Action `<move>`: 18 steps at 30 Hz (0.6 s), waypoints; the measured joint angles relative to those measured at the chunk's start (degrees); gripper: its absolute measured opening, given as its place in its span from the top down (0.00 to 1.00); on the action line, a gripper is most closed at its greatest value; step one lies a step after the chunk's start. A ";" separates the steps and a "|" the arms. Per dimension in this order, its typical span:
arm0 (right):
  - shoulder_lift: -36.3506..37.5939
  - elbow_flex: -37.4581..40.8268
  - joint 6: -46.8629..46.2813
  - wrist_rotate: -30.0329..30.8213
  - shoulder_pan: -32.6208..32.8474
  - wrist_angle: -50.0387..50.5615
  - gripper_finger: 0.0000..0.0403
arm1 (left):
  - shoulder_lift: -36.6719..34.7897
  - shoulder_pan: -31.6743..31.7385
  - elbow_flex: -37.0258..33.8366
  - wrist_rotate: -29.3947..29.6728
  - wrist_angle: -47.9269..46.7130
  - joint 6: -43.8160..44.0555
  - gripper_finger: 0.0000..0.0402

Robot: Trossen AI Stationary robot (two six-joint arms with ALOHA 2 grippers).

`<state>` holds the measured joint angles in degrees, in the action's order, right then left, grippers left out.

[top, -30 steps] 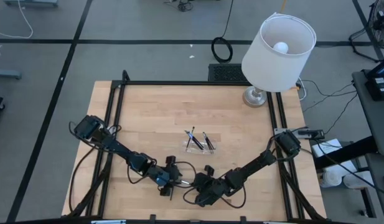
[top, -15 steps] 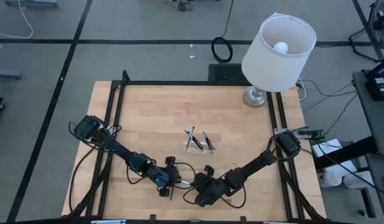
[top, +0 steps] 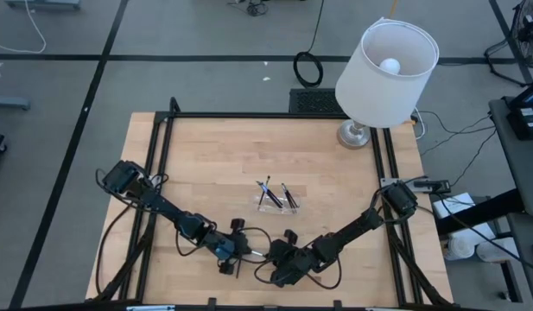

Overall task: Put items in baskets/containers
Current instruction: Put the eyeshadow brush in the transparent organizer

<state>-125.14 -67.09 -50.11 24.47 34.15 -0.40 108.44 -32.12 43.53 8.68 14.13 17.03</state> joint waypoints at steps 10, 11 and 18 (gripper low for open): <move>-0.09 0.00 0.02 0.85 0.09 -0.20 0.98 | -0.02 0.07 0.04 -0.15 -0.07 -0.19 0.99; -0.09 0.03 0.13 0.99 0.09 -0.50 0.98 | -0.02 0.07 0.04 -0.11 -0.07 -0.20 0.99; 0.35 0.35 2.21 0.88 0.10 -3.38 0.90 | 0.00 -0.09 0.04 0.98 -0.13 -0.85 0.99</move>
<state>-124.79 -66.74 -47.90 25.35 34.25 -3.78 108.44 -32.21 43.57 9.65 14.01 16.18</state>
